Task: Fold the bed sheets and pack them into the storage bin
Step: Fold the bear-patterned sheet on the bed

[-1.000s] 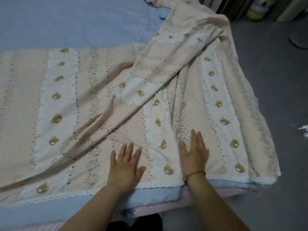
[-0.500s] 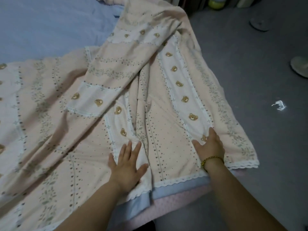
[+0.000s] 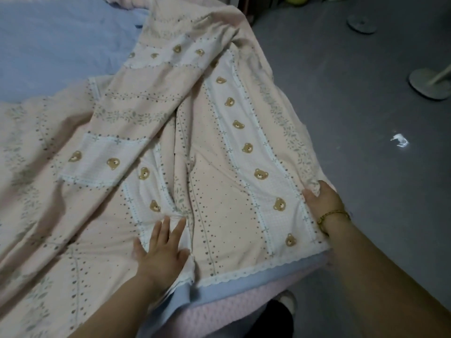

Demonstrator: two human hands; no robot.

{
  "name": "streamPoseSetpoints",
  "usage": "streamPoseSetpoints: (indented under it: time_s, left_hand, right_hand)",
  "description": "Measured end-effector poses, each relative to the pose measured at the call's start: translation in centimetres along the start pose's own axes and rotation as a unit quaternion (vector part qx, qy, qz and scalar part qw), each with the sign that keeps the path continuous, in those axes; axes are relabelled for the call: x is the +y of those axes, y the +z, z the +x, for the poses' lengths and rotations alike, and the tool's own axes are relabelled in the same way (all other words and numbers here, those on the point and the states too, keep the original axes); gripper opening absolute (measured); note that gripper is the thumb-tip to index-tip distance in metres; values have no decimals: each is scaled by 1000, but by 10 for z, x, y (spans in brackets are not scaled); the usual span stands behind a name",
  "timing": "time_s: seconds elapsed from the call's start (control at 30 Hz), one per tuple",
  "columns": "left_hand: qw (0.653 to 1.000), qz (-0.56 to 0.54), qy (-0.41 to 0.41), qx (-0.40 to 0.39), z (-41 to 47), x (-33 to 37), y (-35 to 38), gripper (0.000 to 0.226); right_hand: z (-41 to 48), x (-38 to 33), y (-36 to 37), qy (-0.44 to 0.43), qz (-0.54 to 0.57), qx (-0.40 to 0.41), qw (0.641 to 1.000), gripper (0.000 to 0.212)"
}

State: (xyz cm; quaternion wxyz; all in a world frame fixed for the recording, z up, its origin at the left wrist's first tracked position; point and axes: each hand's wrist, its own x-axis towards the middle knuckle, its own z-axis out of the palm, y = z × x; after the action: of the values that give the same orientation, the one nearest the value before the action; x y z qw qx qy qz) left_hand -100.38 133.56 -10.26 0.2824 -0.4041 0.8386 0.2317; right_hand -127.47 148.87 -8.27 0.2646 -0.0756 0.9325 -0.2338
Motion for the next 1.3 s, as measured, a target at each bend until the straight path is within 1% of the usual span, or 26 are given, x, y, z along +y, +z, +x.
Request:
streamPoseSetpoints:
  time_s: [0.07, 0.1, 0.17, 0.2, 0.27, 0.33, 0.37, 0.4, 0.43, 0.47, 0.53, 0.57, 0.6, 0.67, 0.7, 0.73, 0.8, 0.87, 0.9, 0.97, 1.03, 1.1, 1.13, 1.2, 1.27, 1.3]
  left_hand:
    - [998, -41, -12, 49, -8, 7, 1, 65]
    - [992, -77, -18, 98, -15, 16, -1, 75]
    - [968, -147, -15, 203, -28, 32, -6, 110]
    - [962, -156, -1, 225, -30, 49, -9, 116]
    - [960, -151, 29, 236, -29, 84, -10, 114]
    - [972, -122, 32, 200, -22, 119, -4, 120]
    - [981, -89, 21, 173, -16, 128, 3, 125]
    - [989, -51, 8, 142, -9, 134, 13, 130]
    - [994, -21, -3, 109, -6, 138, 21, 132]
    - [996, 2, -12, 89, -1, 138, 30, 133]
    - [992, -12, -24, 124, 8, 133, 42, 134]
    - [993, 30, -11, 114, 8, 132, 41, 131]
    - [996, 39, -21, 82, 9, 129, 39, 115]
    - [998, 21, 1, 63, 9, 130, 44, 82]
    - [997, 33, 21, 68, 13, 129, 50, 76]
    - [996, 37, 30, 82, 13, 126, 52, 74]
    - [988, 30, 51, 143, 13, 121, 49, 67]
    - [984, -14, 69, 163, 10, 113, 45, 52]
    - [978, -51, 82, 184, 8, 112, 42, 48]
    - [957, -133, 83, 245, 3, 88, 34, 48]
    - [933, -160, 85, 311, 5, 64, 25, 48]
    - [919, -154, 46, 360, 6, 26, 11, 47]
    - [909, -139, 24, 393, 7, 7, 3, 48]
    - [887, -113, -35, 446, 12, -37, -14, 52]
    - [874, -92, -109, 465, 20, -82, -34, 53]
    - [878, -86, -151, 446, 26, -102, -46, 55]
  right_hand:
    - [0, 2, -3, -61, -48, 21, 997, 36]
    - [1, 4, -12, -100, -78, 45, 991, 33]
    - [1, 4, -40, -187, -100, 128, 969, 30]
    - [8, 8, -65, -235, -89, 193, 948, 31]
    - [25, 17, -111, -349, -107, 301, 881, 31]
    - [46, 33, -130, -411, -177, 323, 834, 32]
    - [52, 42, -127, -416, -219, 291, 833, 35]
    - [62, 53, -119, -399, -273, 223, 847, 40]
    - [68, 63, -109, -335, -338, 139, 869, 45]
    - [74, 76, -99, -227, -410, 31, 883, 50]
    - [79, 101, -86, -57, -428, -100, 896, 58]
    - [75, 104, -84, -14, -410, -111, 905, 60]
    - [72, 102, -79, -10, -379, -87, 921, 61]
    - [63, 83, -65, -80, -275, -13, 958, 60]
    - [57, 70, -58, -129, -210, 11, 969, 60]
    - [53, 50, -44, -198, -168, 11, 966, 62]
    - [43, 13, -20, -303, -192, -53, 932, 77]
    - [34, -12, 7, -335, -290, -123, 888, 74]
    - [35, -15, 15, -323, -332, -132, 876, 67]
    - [27, -43, 43, -308, -344, -118, 879, 62]
    - [13, -71, 66, -390, -314, -71, 863, 68]
    - [-8, -110, 105, -470, -319, -74, 820, 78]
    - [-17, -122, 123, -493, -334, -103, 797, 78]
    - [-28, -136, 155, -463, -358, -178, 791, 75]
    - [-24, -142, 174, -436, -383, -175, 796, 74]
    - [-20, -140, 180, -437, -394, -167, 791, 74]
